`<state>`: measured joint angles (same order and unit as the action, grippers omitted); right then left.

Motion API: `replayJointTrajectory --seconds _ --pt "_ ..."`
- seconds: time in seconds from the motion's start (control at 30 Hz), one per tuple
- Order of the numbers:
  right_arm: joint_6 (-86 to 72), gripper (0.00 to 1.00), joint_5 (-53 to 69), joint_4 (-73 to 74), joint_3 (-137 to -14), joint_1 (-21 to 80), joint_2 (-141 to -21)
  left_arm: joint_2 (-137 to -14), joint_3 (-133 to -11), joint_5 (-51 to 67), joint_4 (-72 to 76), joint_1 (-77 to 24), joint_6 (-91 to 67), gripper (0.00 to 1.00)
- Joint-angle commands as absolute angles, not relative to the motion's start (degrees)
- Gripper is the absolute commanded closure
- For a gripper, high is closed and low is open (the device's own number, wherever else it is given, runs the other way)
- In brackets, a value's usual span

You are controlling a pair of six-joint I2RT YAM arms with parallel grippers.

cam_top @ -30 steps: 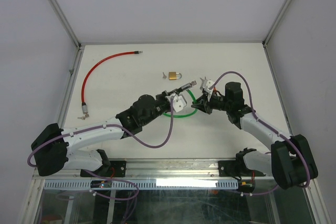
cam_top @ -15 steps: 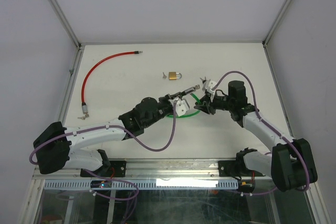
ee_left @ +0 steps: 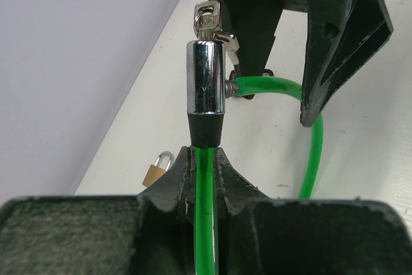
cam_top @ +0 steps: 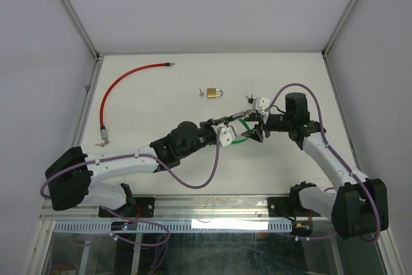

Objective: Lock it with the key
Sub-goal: Lock the lock.

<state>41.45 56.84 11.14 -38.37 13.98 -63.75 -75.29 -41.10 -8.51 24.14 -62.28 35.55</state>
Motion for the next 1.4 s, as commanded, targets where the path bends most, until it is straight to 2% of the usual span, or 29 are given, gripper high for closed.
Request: replayJointTrajectory --seconds 0.0,0.27,0.4,0.63,0.9,1.07,1.37 --pt "54.9 0.39 61.1 25.5 -44.5 10.8 -61.5 -77.2 -41.8 -8.6 19.8 -62.8 34.0 1.0" --pt "70.6 0.34 59.0 49.2 -52.9 5.3 -61.3 -77.7 -42.2 -9.1 19.8 -62.8 33.7 1.0" --pt "66.7 0.34 60.1 51.4 -55.7 2.9 -60.2 -77.9 -42.0 -8.9 19.9 -62.8 33.3 1.0" --pt "37.3 0.34 66.9 40.9 -59.5 -1.0 -60.0 -77.9 -41.8 -8.5 19.9 -62.8 33.0 1.0" --pt "11.9 0.37 75.2 30.1 -59.6 -3.1 -63.8 -78.1 -41.8 -7.8 19.9 -62.8 32.8 1.0" --pt "6.0 0.4 76.1 23.0 -57.1 -3.0 -63.4 -78.2 -41.8 -7.2 19.9 -62.8 32.8 1.0" --pt "7.1 0.45 72.3 23.0 -57.4 -0.2 -66.0 -78.8 -42.5 -6.7 19.6 -62.8 32.7 1.0"
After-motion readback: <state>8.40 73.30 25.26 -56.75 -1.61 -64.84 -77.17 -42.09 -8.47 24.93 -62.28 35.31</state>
